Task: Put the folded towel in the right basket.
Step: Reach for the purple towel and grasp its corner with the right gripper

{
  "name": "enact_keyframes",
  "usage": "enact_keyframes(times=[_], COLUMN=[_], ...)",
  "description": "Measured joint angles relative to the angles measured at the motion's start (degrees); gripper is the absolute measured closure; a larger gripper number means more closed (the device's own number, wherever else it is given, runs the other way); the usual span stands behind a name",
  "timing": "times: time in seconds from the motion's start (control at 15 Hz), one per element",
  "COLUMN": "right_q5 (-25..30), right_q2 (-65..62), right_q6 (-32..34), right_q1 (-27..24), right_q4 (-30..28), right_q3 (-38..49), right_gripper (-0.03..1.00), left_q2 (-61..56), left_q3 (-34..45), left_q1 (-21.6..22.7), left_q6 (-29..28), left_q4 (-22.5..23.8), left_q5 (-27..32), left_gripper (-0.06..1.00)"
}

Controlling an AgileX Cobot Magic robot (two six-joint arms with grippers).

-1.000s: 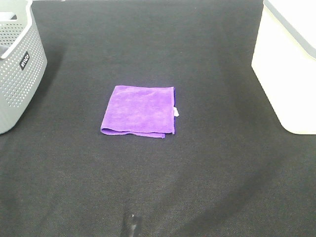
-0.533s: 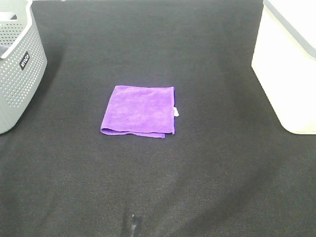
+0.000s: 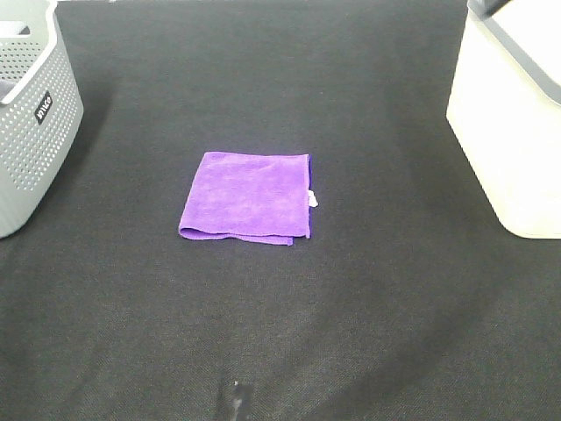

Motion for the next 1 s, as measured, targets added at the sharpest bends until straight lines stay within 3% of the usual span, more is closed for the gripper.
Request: enact_keyframes(times=[0.2,0.4,0.73,1.0], right_q5=[-7.7,-8.6,-8.5,-10.0], right_q2=[14.5,33.5,47.5,50.9], right_q6=[0.2,-1.9,-2.9,-3.0], right_q1=[7.6,9.6,9.6,9.6], right_q4=[4.1,14.9,16.3,15.6], right_q3=[-1.5,-10.8,-20.4,-22.7], right_gripper=[0.03,0.03,0.04,0.04], left_q2=[0.0,0.0,0.0,0.0], left_q3=[0.0,0.0,0.0,0.0], left_q1=[0.0,0.0,0.0,0.0], left_q6=[0.0,0.0,0.0,0.0], left_q4=[0.0,0.0,0.0,0.0], left_q5=[0.0,0.0,0.0,0.0], left_gripper=[-0.04,-0.04,-0.04,-0.04])
